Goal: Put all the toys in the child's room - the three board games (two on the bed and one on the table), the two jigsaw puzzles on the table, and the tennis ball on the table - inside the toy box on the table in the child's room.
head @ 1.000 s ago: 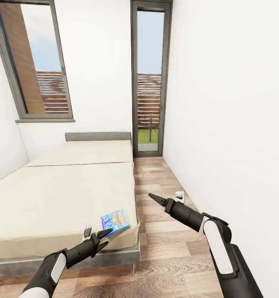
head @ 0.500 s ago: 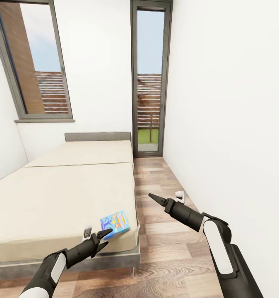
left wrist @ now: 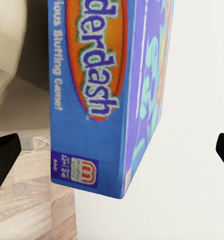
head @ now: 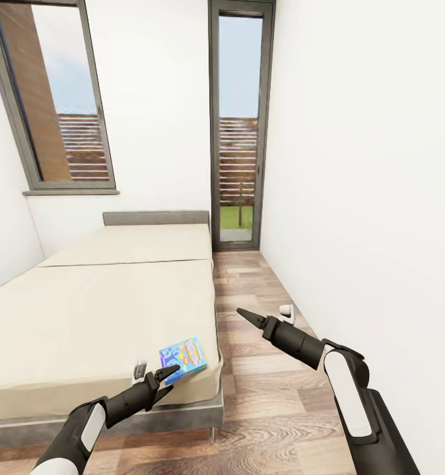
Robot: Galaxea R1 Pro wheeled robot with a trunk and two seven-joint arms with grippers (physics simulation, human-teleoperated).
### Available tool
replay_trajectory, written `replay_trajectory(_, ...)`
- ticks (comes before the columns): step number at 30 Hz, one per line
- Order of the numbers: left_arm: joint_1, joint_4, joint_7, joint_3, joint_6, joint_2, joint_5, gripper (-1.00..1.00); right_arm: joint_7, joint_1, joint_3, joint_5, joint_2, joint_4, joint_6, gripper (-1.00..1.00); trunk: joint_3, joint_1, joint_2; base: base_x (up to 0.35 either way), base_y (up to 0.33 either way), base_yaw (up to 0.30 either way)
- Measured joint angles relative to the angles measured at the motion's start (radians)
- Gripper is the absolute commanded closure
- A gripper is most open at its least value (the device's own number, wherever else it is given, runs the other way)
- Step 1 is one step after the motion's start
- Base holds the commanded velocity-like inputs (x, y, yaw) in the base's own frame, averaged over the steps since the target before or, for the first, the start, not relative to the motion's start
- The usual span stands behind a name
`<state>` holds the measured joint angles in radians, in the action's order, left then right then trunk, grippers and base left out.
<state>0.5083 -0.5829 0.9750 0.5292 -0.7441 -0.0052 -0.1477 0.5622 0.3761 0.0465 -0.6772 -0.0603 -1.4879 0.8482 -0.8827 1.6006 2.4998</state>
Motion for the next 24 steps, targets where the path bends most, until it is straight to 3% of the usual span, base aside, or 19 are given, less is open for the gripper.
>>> replay_trajectory(24, 0.000, 0.000, 0.035, 0.002, 0.007, 0.001, -0.005, -1.00, 0.000, 0.000, 0.000, 0.000, 0.000, 0.000, 0.000, -1.00, 0.000, 0.000, 0.000, 0.000, 0.000, 0.000)
